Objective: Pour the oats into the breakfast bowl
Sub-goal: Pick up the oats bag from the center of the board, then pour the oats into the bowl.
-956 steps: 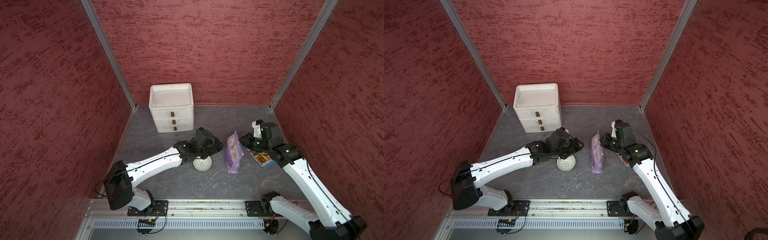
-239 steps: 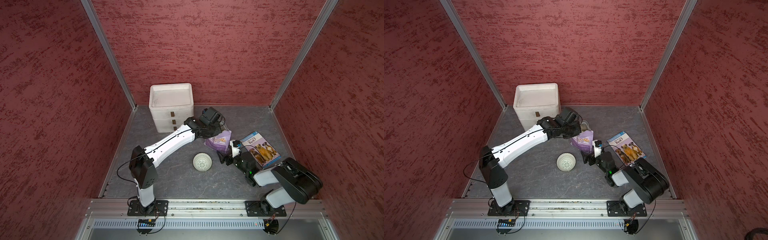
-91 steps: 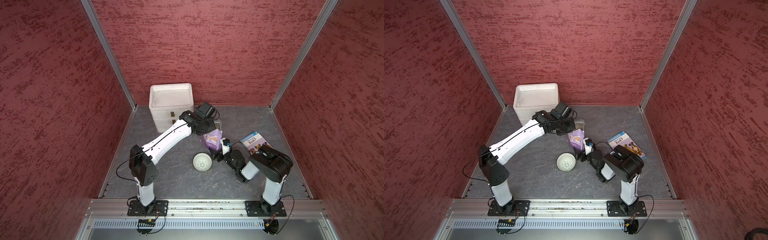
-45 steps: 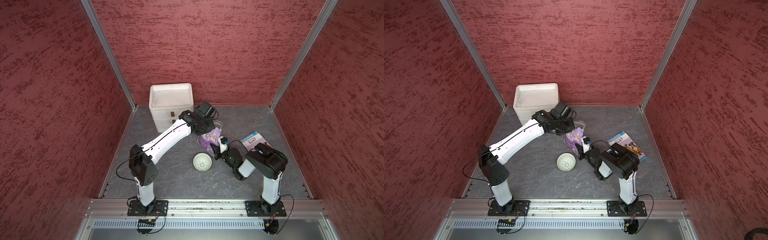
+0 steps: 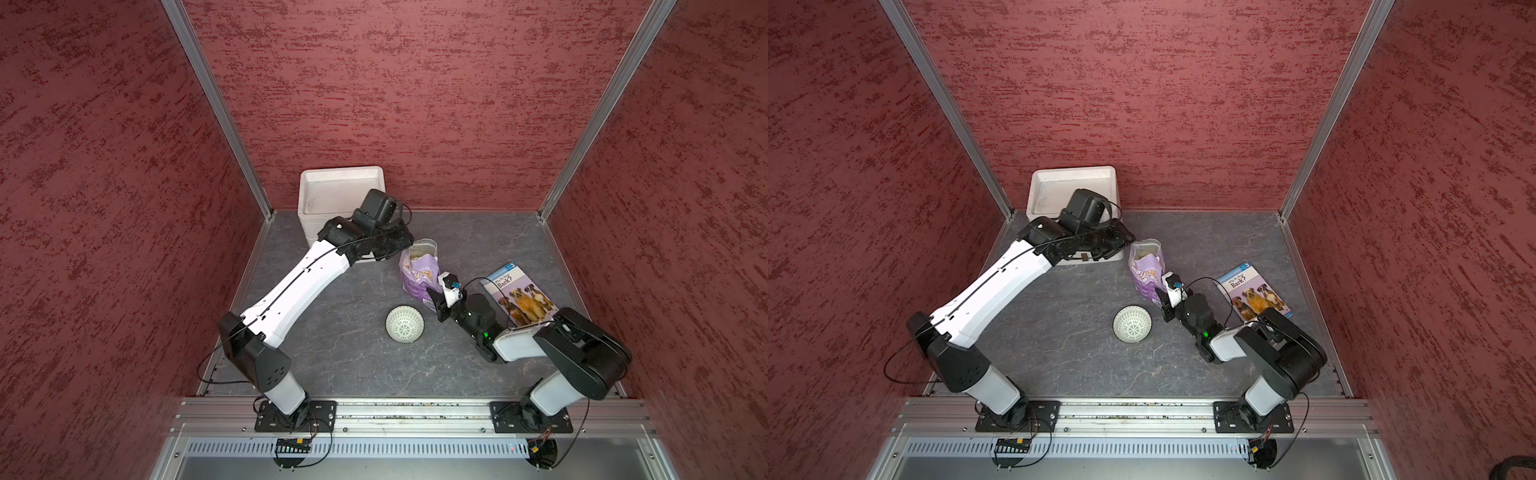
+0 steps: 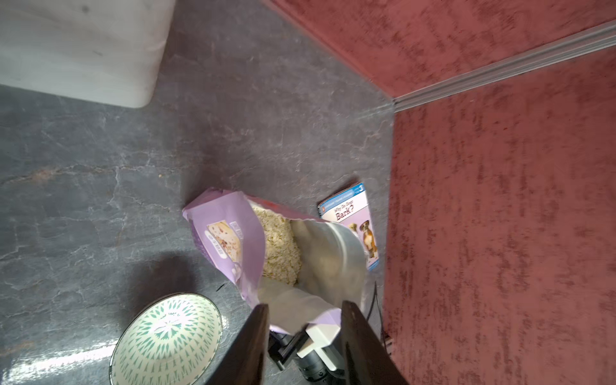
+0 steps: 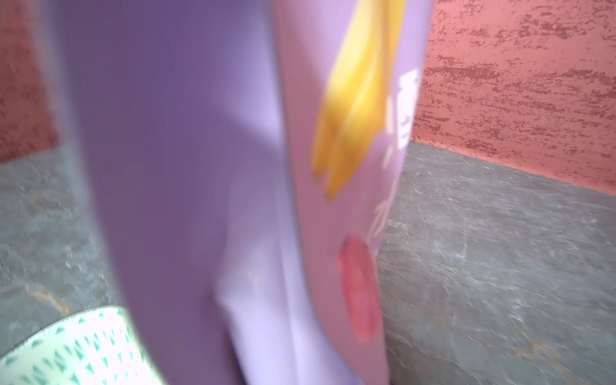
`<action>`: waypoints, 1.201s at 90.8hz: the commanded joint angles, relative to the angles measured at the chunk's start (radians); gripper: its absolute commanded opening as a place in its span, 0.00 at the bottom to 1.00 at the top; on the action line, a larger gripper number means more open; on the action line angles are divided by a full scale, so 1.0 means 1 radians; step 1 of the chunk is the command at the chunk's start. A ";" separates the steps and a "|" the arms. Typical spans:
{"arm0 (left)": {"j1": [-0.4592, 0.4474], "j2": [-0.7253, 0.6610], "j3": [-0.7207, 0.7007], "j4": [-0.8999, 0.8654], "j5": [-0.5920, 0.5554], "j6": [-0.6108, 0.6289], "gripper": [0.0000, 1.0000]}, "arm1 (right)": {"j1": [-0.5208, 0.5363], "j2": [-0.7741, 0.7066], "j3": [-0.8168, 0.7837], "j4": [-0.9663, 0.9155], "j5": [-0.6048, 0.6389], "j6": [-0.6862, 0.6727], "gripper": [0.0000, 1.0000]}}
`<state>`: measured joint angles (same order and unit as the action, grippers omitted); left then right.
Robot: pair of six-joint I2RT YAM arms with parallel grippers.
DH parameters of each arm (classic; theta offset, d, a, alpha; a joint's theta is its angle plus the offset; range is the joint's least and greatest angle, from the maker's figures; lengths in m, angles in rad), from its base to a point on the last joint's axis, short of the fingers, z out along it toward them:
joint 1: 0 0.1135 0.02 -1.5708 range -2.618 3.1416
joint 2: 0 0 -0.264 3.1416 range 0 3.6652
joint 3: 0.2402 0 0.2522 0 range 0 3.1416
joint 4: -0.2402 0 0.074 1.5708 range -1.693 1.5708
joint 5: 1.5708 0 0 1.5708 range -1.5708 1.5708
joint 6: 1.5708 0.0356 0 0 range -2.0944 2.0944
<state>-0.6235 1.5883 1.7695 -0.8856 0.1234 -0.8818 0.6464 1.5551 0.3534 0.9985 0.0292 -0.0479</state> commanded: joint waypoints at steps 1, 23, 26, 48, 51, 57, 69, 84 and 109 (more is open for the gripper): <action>0.018 -0.061 -0.031 0.082 0.050 0.007 0.51 | 0.007 -0.139 0.100 -0.140 0.037 -0.110 0.00; 0.044 -0.177 -0.080 0.047 -0.002 0.062 0.59 | 0.025 -0.395 0.222 -0.576 0.074 -0.247 0.00; 0.051 -0.199 -0.107 0.051 -0.016 0.064 0.60 | 0.030 -0.425 0.255 -0.653 0.089 -0.273 0.00; 0.091 -0.395 -0.346 0.138 -0.095 0.047 0.60 | 0.069 -0.571 0.484 -1.135 0.190 -0.350 0.00; 0.094 -0.418 -0.372 0.146 -0.101 0.043 0.61 | 0.075 -0.586 0.507 -1.180 0.195 -0.362 0.00; 0.104 -0.453 -0.410 0.148 -0.103 0.032 0.63 | 0.091 -0.607 0.536 -1.255 0.201 -0.393 0.00; 0.107 -0.491 -0.465 0.153 -0.083 0.022 0.66 | 0.132 -0.620 0.596 -1.412 0.225 -0.479 0.00; 0.107 -0.522 -0.584 0.211 -0.034 -0.035 0.65 | 0.175 -0.644 0.587 -1.474 0.318 -0.629 0.00; 0.077 -0.539 -0.723 0.303 -0.002 -0.101 0.65 | 0.207 -0.686 0.507 -1.459 0.382 -0.765 0.00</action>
<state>-0.5293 1.0668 1.0775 -0.6601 0.1001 -0.9443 0.8345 0.9257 0.8520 -0.5968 0.3233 -0.7162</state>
